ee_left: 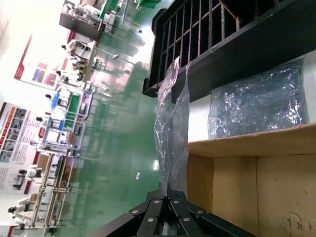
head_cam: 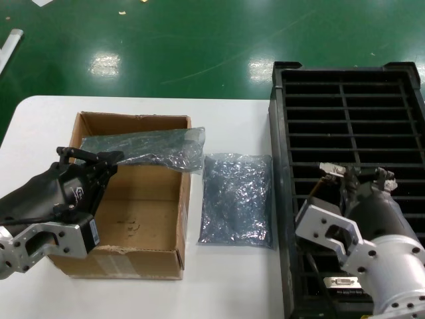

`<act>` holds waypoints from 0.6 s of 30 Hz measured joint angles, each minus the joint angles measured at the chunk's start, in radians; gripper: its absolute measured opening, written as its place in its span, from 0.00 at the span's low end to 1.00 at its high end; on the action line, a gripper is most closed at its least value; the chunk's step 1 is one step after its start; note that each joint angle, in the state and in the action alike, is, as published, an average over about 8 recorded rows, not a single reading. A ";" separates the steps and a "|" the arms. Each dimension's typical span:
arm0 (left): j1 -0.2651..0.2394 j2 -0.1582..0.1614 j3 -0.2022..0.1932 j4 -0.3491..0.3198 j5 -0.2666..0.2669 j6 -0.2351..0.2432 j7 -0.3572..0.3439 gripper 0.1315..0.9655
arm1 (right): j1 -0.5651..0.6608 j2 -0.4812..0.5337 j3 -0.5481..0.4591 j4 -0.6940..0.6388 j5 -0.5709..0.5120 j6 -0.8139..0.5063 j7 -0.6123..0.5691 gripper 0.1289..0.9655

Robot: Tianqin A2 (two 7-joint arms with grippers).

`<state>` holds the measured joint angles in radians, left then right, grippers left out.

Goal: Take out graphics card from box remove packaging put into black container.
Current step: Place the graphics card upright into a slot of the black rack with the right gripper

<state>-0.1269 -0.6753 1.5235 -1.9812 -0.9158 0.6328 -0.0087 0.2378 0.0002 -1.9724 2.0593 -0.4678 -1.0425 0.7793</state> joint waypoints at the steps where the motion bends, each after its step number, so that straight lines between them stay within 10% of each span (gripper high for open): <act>1: 0.000 0.000 0.000 0.000 0.000 0.000 0.000 0.01 | 0.006 0.000 -0.006 0.000 -0.006 -0.002 0.005 0.05; 18: 0.000 0.000 0.000 0.000 0.000 0.000 0.000 0.01 | 0.051 0.000 -0.025 0.000 -0.037 -0.002 -0.007 0.05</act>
<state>-0.1269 -0.6753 1.5235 -1.9812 -0.9158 0.6328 -0.0087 0.2892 0.0003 -1.9970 2.0595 -0.5051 -1.0449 0.7725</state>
